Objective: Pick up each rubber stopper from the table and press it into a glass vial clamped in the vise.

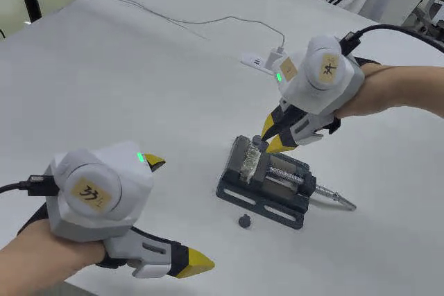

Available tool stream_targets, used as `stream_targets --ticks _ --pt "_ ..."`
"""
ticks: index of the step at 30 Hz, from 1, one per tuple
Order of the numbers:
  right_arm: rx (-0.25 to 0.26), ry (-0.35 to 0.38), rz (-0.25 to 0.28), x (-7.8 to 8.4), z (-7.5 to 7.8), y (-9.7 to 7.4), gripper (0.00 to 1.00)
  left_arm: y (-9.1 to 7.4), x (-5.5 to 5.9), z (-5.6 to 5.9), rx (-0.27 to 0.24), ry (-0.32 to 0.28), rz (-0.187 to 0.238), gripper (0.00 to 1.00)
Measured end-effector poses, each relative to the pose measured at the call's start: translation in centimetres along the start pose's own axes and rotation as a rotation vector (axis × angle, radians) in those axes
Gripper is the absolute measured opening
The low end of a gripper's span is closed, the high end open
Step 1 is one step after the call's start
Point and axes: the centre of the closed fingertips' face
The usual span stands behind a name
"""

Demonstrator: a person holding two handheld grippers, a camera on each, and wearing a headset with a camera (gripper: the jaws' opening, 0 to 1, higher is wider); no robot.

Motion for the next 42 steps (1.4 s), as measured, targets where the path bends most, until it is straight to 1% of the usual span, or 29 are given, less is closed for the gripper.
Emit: stream_targets --ticks 1,3,5,7,8,11,15,25,26,27,28,31,33,34,35,37,39,40,42 --pt "-0.003 -0.001 -0.005 0.0 0.1 0.1 0.05 0.0 0.0 0.0 0.000 0.000 -0.001 0.99" --pt "-0.011 -0.004 -0.010 0.1 0.8 0.3 0.05 0.0 0.1 0.0 0.001 -0.001 -0.005 0.99" --pt "-0.022 0.003 -0.006 0.0 0.7 0.4 0.05 0.0 0.1 0.0 0.001 -0.003 -0.005 0.99" --pt "-0.021 0.003 -0.009 0.1 0.7 0.5 0.05 0.0 0.2 0.0 0.002 -0.003 -0.007 0.99" --pt "-0.021 0.010 -0.016 0.3 1.0 0.7 0.05 0.0 0.3 0.0 0.003 -0.003 -0.009 0.99" --pt "-0.030 0.028 -0.018 0.7 1.3 1.0 0.05 0.1 0.4 0.0 0.005 -0.002 -0.014 0.99" --pt "-0.035 0.024 -0.020 0.6 0.6 1.2 0.05 0.2 0.4 -0.1 0.008 -0.006 -0.015 0.99" --pt "-0.040 0.047 -0.021 1.2 1.0 2.0 0.05 0.5 0.7 0.0 0.016 -0.013 -0.025 0.98" --pt "-0.041 0.050 -0.014 1.1 1.0 2.0 0.05 0.5 0.7 0.0 0.016 -0.013 -0.026 0.98" --pt "-0.032 0.050 -0.019 1.2 1.2 2.0 0.05 0.5 0.7 0.0 0.016 -0.014 -0.027 0.98" --pt "-0.039 0.053 -0.017 1.1 1.1 2.0 0.05 0.5 0.8 0.0 0.018 -0.015 -0.028 0.98" --pt "-0.045 0.051 -0.029 1.2 1.0 2.1 0.05 0.6 0.8 0.1 0.021 -0.013 -0.031 0.98" --pt "-0.048 0.065 -0.037 1.1 1.1 2.1 0.05 0.6 0.9 0.1 0.023 -0.016 -0.033 0.98" --pt "-0.049 0.065 -0.042 0.9 0.7 2.0 0.05 0.6 0.8 0.1 0.023 -0.016 -0.032 0.97" --pt "-0.050 0.083 -0.048 0.7 0.6 2.0 0.05 0.6 0.8 0.1 0.023 -0.017 -0.032 0.97" --pt "-0.054 0.080 -0.059 0.7 0.6 2.1 0.05 0.7 0.8 0.2 0.024 -0.017 -0.032 0.97" --pt "-0.064 0.092 -0.077 0.5 0.1 2.1 0.05 0.7 0.8 0.2 0.027 -0.016 -0.033 0.97" --pt "-0.061 0.086 -0.090 0.7 0.2 2.1 0.05 0.7 0.8 0.3 0.028 -0.016 -0.033 0.97" --pt "-0.062 0.101 -0.089 0.8 0.5 2.1 0.05 0.8 0.8 0.3 0.029 -0.017 -0.032 0.97"
Point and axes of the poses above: the centre of the closed fingertips' face, and the gripper's own axes: y roughly forward along the fingers, z roughly to its right, x roughly out of its underside, and after that the axes turned 7 degrees about -x, right-handed
